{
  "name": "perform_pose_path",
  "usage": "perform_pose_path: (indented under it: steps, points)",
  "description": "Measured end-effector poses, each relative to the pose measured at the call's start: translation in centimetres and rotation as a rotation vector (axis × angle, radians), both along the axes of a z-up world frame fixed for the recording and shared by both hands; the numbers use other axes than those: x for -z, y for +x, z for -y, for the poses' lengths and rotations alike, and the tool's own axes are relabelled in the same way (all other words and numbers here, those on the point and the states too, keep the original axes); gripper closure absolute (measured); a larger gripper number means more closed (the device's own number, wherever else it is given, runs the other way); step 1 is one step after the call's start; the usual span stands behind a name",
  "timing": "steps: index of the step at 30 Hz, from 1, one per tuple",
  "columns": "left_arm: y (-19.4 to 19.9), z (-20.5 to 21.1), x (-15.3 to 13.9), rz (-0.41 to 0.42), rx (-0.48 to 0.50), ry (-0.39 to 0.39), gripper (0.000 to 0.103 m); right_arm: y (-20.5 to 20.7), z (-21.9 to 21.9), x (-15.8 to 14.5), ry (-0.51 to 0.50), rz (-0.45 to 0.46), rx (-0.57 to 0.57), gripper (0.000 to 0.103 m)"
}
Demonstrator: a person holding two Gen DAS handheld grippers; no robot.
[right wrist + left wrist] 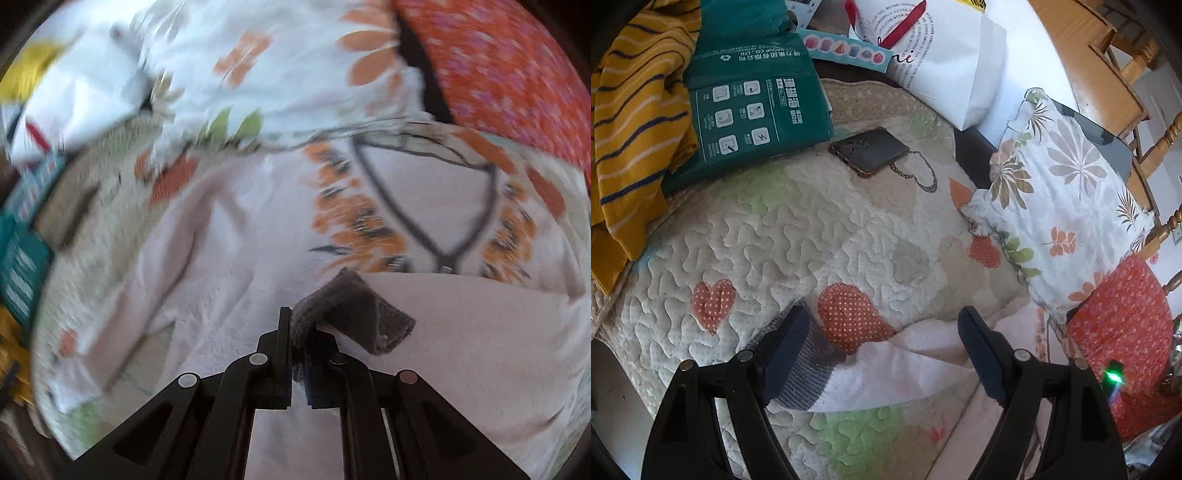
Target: Fold small clothes
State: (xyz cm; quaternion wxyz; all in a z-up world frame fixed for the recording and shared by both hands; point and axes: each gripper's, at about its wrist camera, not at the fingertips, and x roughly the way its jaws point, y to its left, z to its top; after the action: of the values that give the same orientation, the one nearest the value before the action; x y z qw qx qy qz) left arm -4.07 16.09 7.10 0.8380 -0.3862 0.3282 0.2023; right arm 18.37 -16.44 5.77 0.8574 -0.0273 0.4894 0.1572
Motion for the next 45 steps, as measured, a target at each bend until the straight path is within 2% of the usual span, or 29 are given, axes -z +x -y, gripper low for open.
perform_pose_path:
  steps: [1, 5, 8, 9, 11, 13, 18, 22, 27, 29, 34, 38, 42, 45]
  points:
    - [0.0, -0.1, 0.0, 0.0, -0.001, -0.003, 0.021, -0.2, -1.4, 0.2, -0.069, 0.031, -0.029, 0.092]
    - [-0.3, -0.3, -0.4, 0.007, -0.022, 0.013, 0.021, -2.5, -7.4, 0.8, -0.325, 0.184, -0.214, 0.068]
    - [-0.8, -0.5, -0.9, 0.014, -0.046, 0.042, 0.021, -5.4, -11.3, 1.6, -0.479, 0.29, -0.376, 0.061]
    - [-0.9, -0.6, -1.0, 0.016, -0.053, 0.046, 0.021, -6.2, -12.2, 1.8, -0.51, 0.31, -0.418, 0.059]
    - [-1.2, -0.9, -1.1, 0.017, -0.066, 0.046, 0.021, -7.6, -13.4, 2.1, -0.541, 0.342, -0.47, 0.048]
    - [-1.4, -1.3, -0.9, 0.013, -0.077, 0.039, 0.021, -8.4, -13.4, 1.9, -0.525, 0.36, -0.467, 0.045]
    - [-2.5, -2.7, -1.0, 0.013, -0.119, 0.026, 0.021, -8.1, -10.9, 0.0, -0.397, 0.326, -0.364, 0.045]
    - [-4.3, -4.5, -1.8, 0.027, -0.207, 0.053, 0.021, -9.0, -8.8, -2.1, -0.235, 0.261, -0.321, 0.044]
    - [-5.8, -6.4, -1.8, 0.024, -0.274, 0.053, 0.021, -11.7, -10.5, -3.1, -0.041, 0.163, -0.401, 0.044]
    - [-6.4, -7.0, -1.7, 0.024, -0.299, 0.043, 0.021, -13.2, -12.6, -3.1, 0.04, 0.109, -0.461, 0.044]
    - [-8.1, -8.3, -1.8, 0.01, -0.388, 0.059, 0.021, -15.3, -17.6, -2.7, 0.17, 0.005, -0.539, 0.044]
    - [-9.2, -9.3, -1.8, 0.007, -0.443, 0.056, 0.021, -16.5, -21.0, -2.4, 0.16, 0.002, -0.589, 0.037]
    - [-9.5, -9.8, -1.9, 0.003, -0.454, 0.057, 0.021, -18.0, -23.2, -0.8, 0.134, -0.022, -0.639, 0.037]
    - [-9.4, -9.8, -1.8, -0.003, -0.455, 0.058, 0.021, -19.0, -24.7, 0.9, 0.058, -0.007, -0.673, 0.037]
